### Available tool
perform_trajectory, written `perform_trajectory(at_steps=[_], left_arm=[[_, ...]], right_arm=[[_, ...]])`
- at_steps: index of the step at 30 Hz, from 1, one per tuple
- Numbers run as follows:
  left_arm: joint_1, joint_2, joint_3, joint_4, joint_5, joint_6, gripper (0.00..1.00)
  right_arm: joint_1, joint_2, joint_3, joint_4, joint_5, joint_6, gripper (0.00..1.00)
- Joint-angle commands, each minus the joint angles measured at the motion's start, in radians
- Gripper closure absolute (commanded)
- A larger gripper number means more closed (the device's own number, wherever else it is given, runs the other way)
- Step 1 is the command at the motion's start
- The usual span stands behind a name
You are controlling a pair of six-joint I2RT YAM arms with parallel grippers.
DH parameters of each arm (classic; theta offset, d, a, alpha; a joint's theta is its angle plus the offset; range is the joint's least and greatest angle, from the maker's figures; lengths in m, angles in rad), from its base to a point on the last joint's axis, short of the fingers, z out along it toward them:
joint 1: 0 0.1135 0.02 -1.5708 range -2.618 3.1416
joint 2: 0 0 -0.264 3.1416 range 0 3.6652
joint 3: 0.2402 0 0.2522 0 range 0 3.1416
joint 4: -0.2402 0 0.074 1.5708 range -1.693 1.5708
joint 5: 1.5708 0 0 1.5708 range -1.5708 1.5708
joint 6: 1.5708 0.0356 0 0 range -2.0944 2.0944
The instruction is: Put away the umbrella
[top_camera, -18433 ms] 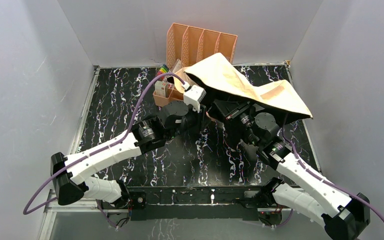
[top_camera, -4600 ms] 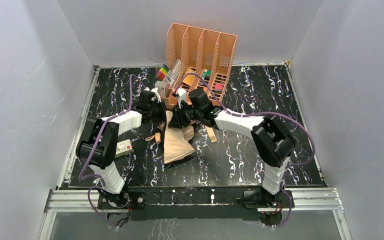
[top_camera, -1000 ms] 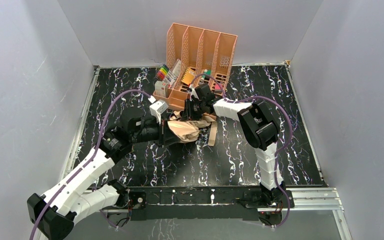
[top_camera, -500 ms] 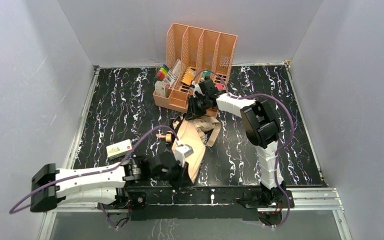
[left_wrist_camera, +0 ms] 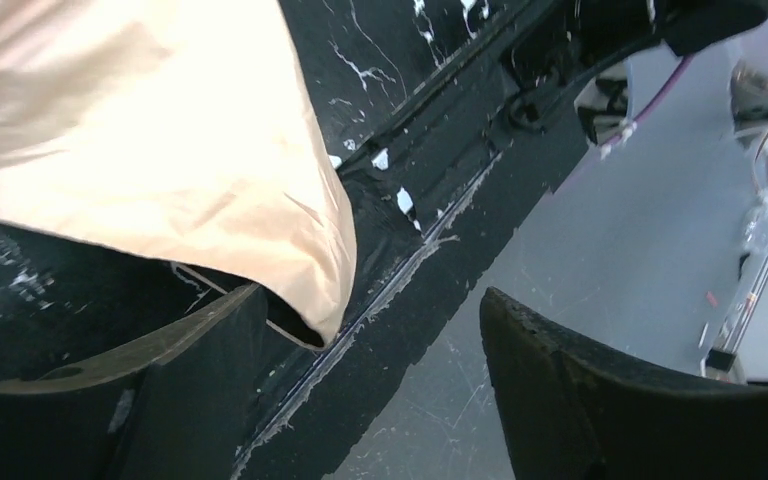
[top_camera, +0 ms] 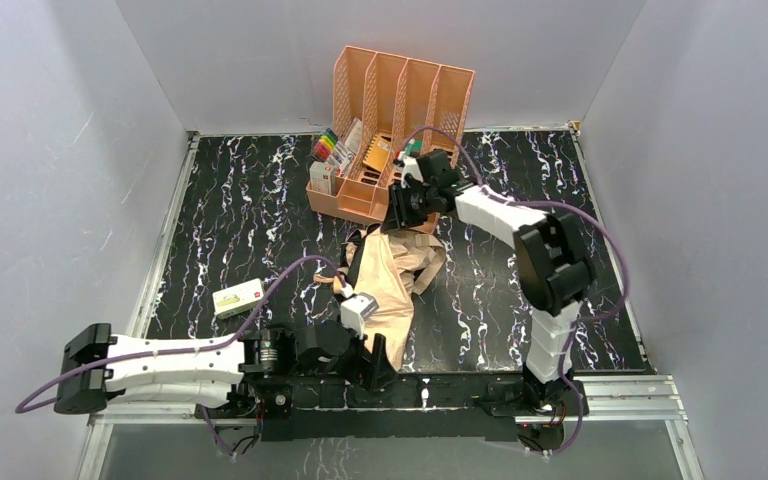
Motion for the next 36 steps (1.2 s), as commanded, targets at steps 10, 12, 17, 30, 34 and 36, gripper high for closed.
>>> perform_trajectory(at_steps=[10,12,17,30,34,36], left_arm=[[-0.001,-0.207,0.178,-0.365,-0.316,-0.028,0.15],[0.0,-0.211,0.219,-0.411,-0.385,-0.025,0.13],[0.039,-0.241,0.292,-0.408,-0.562,0.03,0.02],[0.75,0.123,0.401,-0.122,0.141,0.25,0.02],[0.848,0.245,0.468,-0.069,0.289,0.264,0.03],[0.882,0.292,0.489,-0.03,0.361,0.262,0.08]], right_arm=[[0.005,-0.554,-0.321,-0.016,0.036,0.07,0.6],[0.02,-0.649,-0.401,-0.002,0.034,0.126,0.6],[0.143,-0.832,-0.631,0.121,0.062,0.347,0.61],[0.411,-0.804,-0.918,0.427,0.315,0.579,0.61],[0.411,-0.758,-0.943,0.487,0.298,0.603,0.62],[0.411,-0.743,-0.956,0.502,0.302,0.614,0.63]])
